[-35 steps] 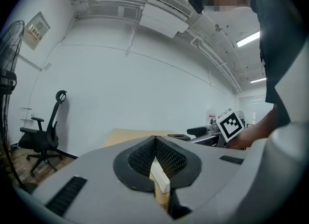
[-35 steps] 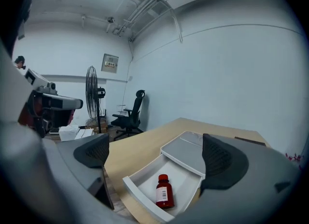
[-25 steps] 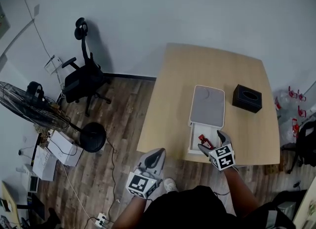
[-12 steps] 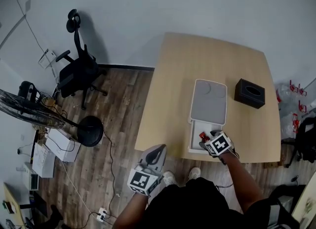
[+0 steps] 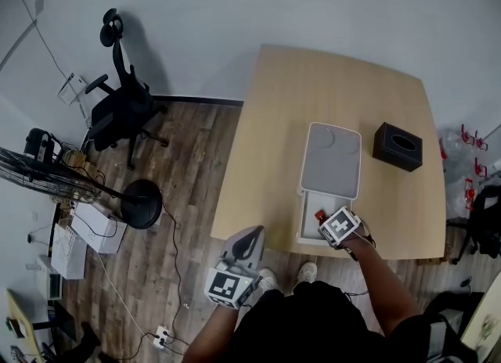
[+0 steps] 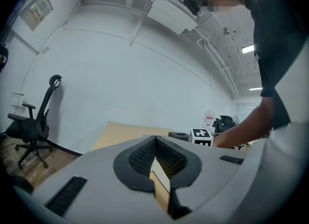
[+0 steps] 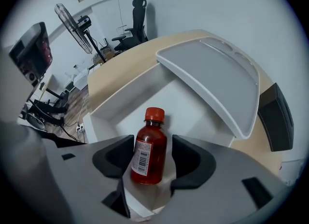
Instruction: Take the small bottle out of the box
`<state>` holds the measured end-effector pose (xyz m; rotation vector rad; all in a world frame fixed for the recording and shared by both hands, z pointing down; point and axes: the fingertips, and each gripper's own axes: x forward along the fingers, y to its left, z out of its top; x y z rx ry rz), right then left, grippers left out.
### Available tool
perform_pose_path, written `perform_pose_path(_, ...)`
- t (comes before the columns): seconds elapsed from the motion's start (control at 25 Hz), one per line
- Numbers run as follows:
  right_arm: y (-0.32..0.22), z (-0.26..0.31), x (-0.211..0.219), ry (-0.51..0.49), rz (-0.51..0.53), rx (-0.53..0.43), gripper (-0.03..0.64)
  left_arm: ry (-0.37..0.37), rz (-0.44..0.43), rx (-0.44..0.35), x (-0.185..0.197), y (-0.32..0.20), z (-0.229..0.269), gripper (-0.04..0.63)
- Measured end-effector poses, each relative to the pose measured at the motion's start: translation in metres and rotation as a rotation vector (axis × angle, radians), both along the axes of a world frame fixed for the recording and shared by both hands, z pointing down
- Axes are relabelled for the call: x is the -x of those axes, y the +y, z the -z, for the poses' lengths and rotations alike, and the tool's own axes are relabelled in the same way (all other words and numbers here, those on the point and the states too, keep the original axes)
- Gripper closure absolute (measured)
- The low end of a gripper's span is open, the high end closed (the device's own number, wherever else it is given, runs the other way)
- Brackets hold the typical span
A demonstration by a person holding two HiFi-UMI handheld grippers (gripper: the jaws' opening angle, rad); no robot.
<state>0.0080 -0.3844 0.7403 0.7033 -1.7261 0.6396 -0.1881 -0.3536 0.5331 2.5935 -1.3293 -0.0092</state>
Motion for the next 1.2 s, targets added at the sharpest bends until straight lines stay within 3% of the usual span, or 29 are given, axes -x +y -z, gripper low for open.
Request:
perform_pose_path(0.16,0.004,-0.001,0.004,0.019,0.050,0.006,0.396,-0.013,0.017,-0.021,0.001,-0.001,0.001,0.583)
perform_pose_path(0.28,0.006,-0.001,0.000,0.064,0.070,0.011,0.397,-0.002,0.041,-0.020,0.006,0.000,0.004,0.583)
perform_pose_path(0.52,0.005,-0.010,0.001,0.048,0.071,0.038,0.397,-0.001,0.062,-0.012,0.010,0.009,-0.001,0.582)
perform_pose_path(0.6,0.006,-0.007,-0.002,0.079,0.079,0.032,0.400,-0.004,0.060,-0.016,0.012,0.011,-0.001,0.582)
perform_pose_path(0.72,0.007,-0.005,0.008,0.051,0.098,0.004,0.402,-0.005,0.064,-0.021,0.016,0.014,0.003,0.583)
perform_pose_path(0.84,0.001,0.003,0.010,0.013,0.072,-0.077,0.403,0.005,0.069,-0.023,0.017,0.016,0.008,0.583)
perform_pose_path(1.2,-0.030,0.078,0.010,-0.174,-0.058,-0.442,0.403,0.009,0.037,-0.006,-0.001,0.026,0.008,0.582)
